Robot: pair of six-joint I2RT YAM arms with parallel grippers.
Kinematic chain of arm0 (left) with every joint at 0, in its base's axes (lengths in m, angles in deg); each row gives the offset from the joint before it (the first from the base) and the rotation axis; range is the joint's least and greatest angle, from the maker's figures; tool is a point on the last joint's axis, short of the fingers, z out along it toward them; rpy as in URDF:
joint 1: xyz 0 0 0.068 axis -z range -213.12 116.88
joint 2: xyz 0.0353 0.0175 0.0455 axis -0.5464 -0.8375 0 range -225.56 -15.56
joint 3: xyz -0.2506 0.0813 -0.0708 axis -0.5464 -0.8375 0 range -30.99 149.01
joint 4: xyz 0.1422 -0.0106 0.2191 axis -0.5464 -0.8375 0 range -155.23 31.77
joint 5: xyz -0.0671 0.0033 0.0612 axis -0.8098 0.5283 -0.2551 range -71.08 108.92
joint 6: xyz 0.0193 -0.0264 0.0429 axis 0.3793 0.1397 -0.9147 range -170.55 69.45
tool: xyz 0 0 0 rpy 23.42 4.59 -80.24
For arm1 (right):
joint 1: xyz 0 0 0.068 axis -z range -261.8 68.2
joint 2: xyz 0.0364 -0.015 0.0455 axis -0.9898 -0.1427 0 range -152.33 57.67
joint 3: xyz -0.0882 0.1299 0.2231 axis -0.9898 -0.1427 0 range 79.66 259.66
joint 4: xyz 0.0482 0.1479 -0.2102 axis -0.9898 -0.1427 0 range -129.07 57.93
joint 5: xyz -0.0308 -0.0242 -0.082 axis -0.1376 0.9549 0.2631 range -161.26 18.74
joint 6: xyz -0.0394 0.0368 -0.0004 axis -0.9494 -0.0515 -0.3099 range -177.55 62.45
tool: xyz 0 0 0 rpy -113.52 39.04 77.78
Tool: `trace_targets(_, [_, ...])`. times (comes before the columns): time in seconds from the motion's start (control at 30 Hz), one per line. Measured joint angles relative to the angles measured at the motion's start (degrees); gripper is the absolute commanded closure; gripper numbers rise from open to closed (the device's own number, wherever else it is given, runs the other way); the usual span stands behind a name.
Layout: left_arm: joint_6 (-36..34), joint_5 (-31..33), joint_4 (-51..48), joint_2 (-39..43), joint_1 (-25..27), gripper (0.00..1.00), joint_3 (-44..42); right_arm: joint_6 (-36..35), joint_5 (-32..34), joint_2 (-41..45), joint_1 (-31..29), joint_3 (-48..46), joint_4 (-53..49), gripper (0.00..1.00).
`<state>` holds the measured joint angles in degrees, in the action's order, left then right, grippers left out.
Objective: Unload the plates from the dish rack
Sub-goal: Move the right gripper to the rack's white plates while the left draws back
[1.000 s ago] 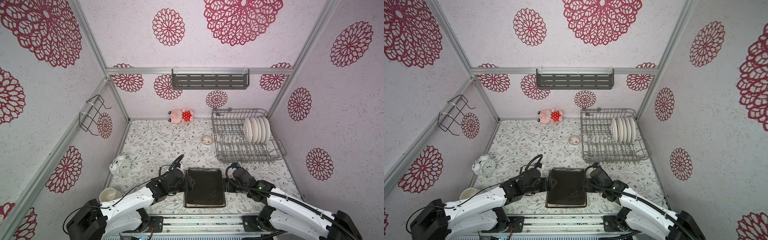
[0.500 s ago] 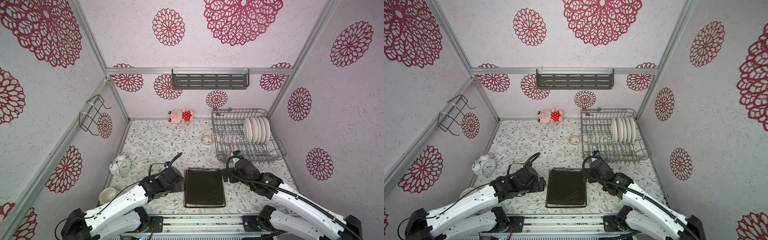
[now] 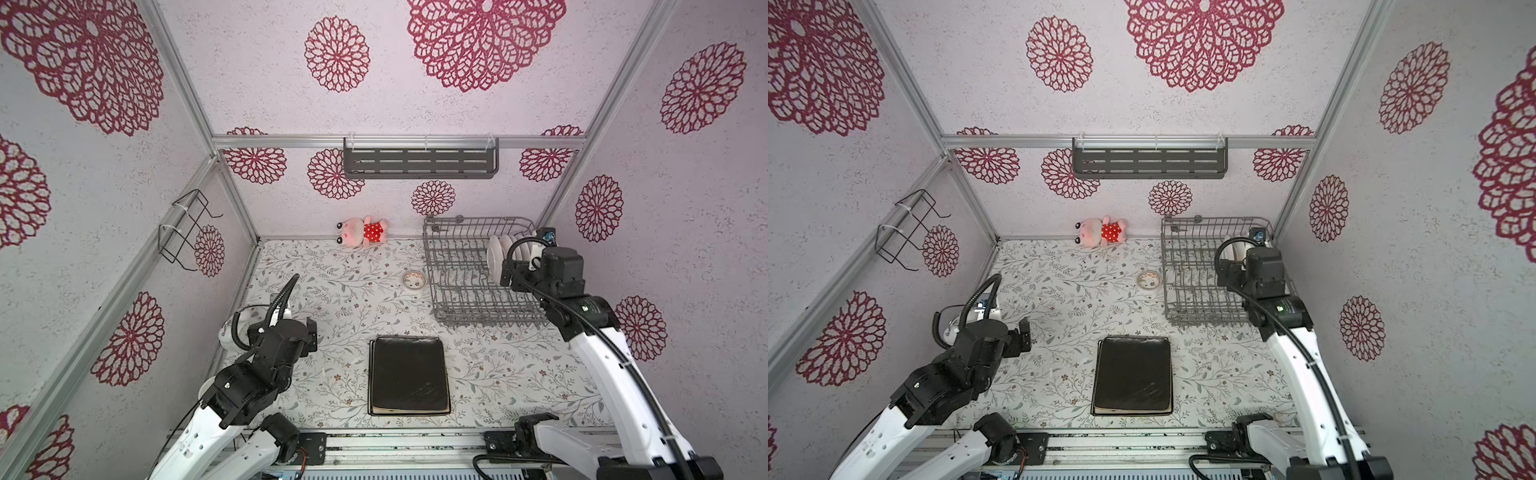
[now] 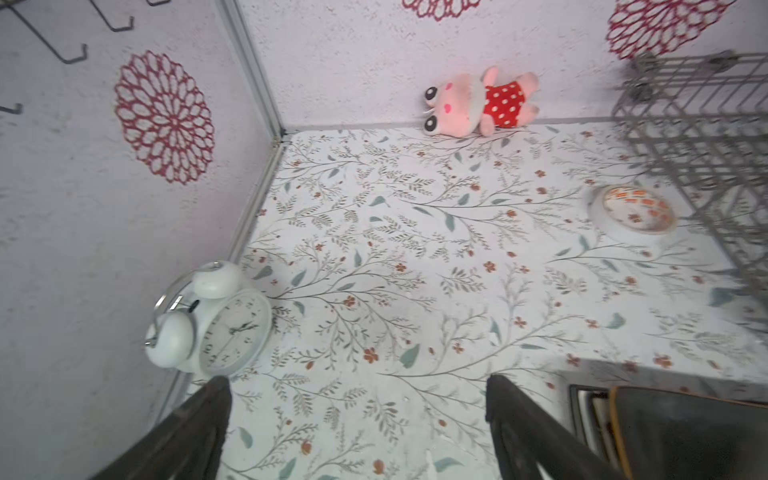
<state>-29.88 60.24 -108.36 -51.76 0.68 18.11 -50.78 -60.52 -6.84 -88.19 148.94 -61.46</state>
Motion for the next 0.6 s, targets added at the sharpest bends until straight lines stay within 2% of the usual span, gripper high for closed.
trace_targets(0.13, [-6.7, 1.5, 6.4, 8.8, -2.3, 0.03, -6.1, 0.3, -5.4, -7.5, 6.1, -1.1, 2.9, 0.01])
trace_targets(0.23, [-12.1, 0.6, 13.7, 18.7, -4.0, 0.03, -13.0, 0.4, -8.4, -8.8, 6.4, -5.0, 8.8, 0.01])
trace_targets(0.37, [-17.5, -2.4, 22.4, 25.1, -6.9, 0.03, -19.8, 0.3, -14.1, -8.9, 6.9, -10.3, 17.3, 0.01])
trace_targets(0.47, [-21.2, -10.0, 29.9, 25.5, -8.5, 0.03, -25.3, 0.1, -18.1, -10.0, 7.8, -11.7, 22.2, 0.02])
trace_targets(0.6, [-22.7, -23.7, 36.3, 19.6, -9.3, 0.03, -28.9, -1.4, -22.3, -13.9, 8.3, -10.6, 26.0, 0.04])
